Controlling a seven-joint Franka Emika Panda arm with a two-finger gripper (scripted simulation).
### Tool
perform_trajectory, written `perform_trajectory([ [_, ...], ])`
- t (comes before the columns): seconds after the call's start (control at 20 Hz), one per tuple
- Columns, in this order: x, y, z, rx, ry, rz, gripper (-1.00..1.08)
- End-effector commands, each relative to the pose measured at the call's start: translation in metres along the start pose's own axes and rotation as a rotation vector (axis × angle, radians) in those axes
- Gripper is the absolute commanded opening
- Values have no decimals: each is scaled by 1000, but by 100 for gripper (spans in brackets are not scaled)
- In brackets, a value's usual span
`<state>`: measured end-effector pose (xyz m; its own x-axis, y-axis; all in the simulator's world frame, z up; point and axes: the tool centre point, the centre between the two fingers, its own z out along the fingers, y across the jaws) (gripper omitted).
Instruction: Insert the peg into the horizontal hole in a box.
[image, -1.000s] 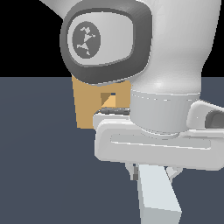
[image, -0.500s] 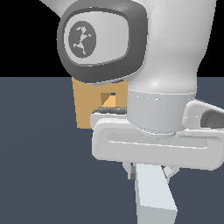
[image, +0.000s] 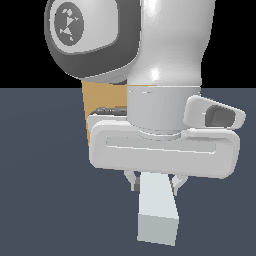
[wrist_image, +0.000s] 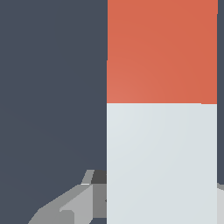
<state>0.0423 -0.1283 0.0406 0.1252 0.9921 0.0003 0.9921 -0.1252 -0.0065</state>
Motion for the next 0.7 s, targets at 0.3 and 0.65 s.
perform_trajectory([
  [0.3,11,-39,-36,-6,0,5,-100],
  [0.65,19,-68,-60,-6,0,8,-100],
])
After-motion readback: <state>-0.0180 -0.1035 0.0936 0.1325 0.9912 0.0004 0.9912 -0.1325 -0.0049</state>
